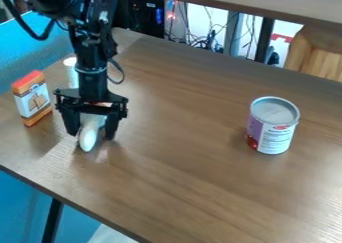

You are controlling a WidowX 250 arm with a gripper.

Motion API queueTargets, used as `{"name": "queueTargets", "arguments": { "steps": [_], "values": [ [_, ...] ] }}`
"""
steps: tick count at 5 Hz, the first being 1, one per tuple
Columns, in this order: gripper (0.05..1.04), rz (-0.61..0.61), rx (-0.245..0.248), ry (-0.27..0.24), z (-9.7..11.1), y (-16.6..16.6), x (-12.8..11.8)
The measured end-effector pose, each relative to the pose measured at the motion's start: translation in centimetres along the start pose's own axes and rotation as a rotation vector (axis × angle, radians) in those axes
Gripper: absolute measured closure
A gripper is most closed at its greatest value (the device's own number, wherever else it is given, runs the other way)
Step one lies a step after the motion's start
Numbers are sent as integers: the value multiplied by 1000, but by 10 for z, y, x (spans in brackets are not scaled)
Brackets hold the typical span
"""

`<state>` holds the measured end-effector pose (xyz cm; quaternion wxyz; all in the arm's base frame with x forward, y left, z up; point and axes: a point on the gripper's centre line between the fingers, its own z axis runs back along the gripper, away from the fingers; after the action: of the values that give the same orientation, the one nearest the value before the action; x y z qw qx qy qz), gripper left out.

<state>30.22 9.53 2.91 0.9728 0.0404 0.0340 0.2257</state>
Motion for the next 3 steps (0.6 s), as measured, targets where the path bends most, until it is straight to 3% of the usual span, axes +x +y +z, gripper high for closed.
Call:
{"name": "queueTargets", "arguments": {
  "steps": [1, 2, 3],
  "values": [
    [410, 13, 12, 28, -5, 0, 1],
    [662, -50, -19, 95, -4, -4, -10],
    [754, -186, 0, 167, 8, -1, -19]
  ]
}}
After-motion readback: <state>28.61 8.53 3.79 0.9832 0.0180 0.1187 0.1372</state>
